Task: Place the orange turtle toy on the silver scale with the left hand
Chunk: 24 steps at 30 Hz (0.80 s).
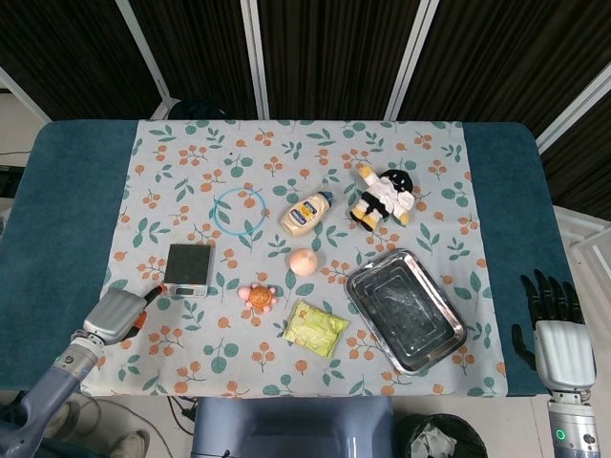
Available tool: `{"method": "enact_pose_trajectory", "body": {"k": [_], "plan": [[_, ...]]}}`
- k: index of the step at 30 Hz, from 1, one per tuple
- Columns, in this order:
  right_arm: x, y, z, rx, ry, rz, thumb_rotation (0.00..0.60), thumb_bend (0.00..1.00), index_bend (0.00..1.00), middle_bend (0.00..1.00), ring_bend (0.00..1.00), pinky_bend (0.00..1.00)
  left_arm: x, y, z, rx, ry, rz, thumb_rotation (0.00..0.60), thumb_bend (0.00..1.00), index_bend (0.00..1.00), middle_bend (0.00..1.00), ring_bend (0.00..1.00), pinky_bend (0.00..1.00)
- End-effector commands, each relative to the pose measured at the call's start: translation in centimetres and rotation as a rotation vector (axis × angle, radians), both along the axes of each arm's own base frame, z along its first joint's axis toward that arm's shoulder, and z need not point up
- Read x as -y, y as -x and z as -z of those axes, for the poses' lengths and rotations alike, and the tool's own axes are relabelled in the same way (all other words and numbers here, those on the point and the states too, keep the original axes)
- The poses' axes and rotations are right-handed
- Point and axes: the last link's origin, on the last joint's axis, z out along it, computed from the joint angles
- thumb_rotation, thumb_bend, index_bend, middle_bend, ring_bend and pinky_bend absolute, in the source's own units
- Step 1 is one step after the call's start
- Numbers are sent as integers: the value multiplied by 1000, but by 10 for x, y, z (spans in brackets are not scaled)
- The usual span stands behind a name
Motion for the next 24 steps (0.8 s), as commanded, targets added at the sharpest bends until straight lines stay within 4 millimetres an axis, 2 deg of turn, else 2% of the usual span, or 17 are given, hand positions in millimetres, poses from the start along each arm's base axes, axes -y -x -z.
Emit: {"method": "enact_pose_trajectory", "body": {"k": [1, 12, 24], "plan": [[0, 0, 0, 1, 1, 1, 600, 526, 0, 0, 14, 0, 1, 0, 3, -4, 6, -3, 600, 646, 165, 741, 663, 650], [0, 1, 0, 2, 2, 5, 600, 526, 0, 0, 14, 0, 0, 1, 9, -12, 15, -10, 600, 647, 165, 743, 663, 650], [1, 2, 2, -1, -7, 8, 600, 527, 0, 0, 14, 0, -1, 5, 4, -15, -6, -21, 600, 646, 162, 744, 663, 650]]}}
